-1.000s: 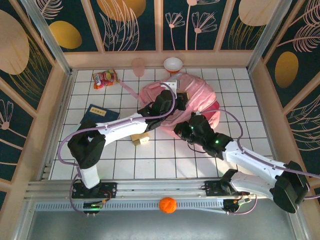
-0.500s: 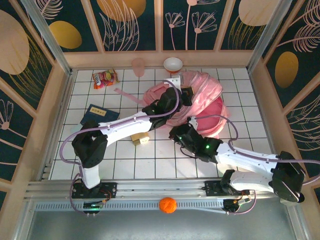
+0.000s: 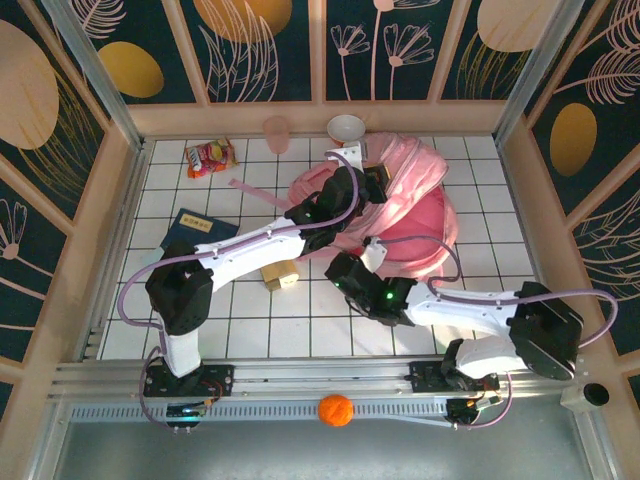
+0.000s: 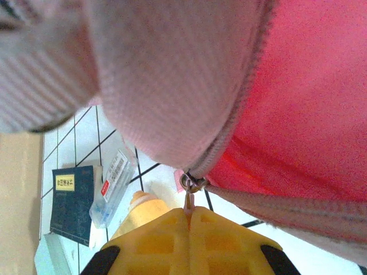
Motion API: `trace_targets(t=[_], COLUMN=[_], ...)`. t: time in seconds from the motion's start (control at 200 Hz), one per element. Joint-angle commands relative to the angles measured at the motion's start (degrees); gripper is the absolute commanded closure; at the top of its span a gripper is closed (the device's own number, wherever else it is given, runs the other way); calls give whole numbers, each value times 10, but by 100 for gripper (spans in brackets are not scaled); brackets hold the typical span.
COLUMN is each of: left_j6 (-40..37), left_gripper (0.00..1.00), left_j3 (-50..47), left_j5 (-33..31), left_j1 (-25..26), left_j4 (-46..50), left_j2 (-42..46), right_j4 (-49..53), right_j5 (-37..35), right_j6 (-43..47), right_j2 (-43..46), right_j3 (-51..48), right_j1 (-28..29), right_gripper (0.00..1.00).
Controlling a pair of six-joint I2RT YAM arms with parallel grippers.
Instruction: Pack books, pencil case, and school supplies into a backpack
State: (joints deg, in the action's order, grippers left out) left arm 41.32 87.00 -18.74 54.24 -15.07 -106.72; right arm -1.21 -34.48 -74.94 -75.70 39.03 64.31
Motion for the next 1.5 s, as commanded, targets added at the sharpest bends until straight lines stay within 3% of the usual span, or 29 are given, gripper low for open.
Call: trace_targets(t=[0.0,0.275,0.455,0.671,0.891,1.056,1.116,1.296,1.491], left_j6=[29,32,-10,-136,-183,-203,-210,-235,-242], left_gripper=[100,100,100,100,100,100,100,100,100], left_j3=[49,51,36,2,-64,-72,-82,-96,-102], left_j5=[0,5,-4,-20,64,128,155,204,252], left_j1=[10,14,14,10,-16,-44,-53,-62,-64], left_j4=[-117,-113,-109,-112,-151,-144,-153,-157,-150], left_j2=[21,32,40,46,68,72,76,82,98], right_j4=[-55,-101,-93,-78,44,66,51,-12,-137], right_j5=[-25,-51,-20,37,80,101,120,223,339], right_j6=[-8,12,39,75,146,211,235,259,295], right_j2=[-28,-99,-103,-32,73,180,228,355,396], right_j3=[11,38,44,6,20,-1,-26,-106,-161], right_j1=[8,7,4,6,8,2,-14,-131,-246], right_gripper=[100,100,100,61,47,39,36,11,1])
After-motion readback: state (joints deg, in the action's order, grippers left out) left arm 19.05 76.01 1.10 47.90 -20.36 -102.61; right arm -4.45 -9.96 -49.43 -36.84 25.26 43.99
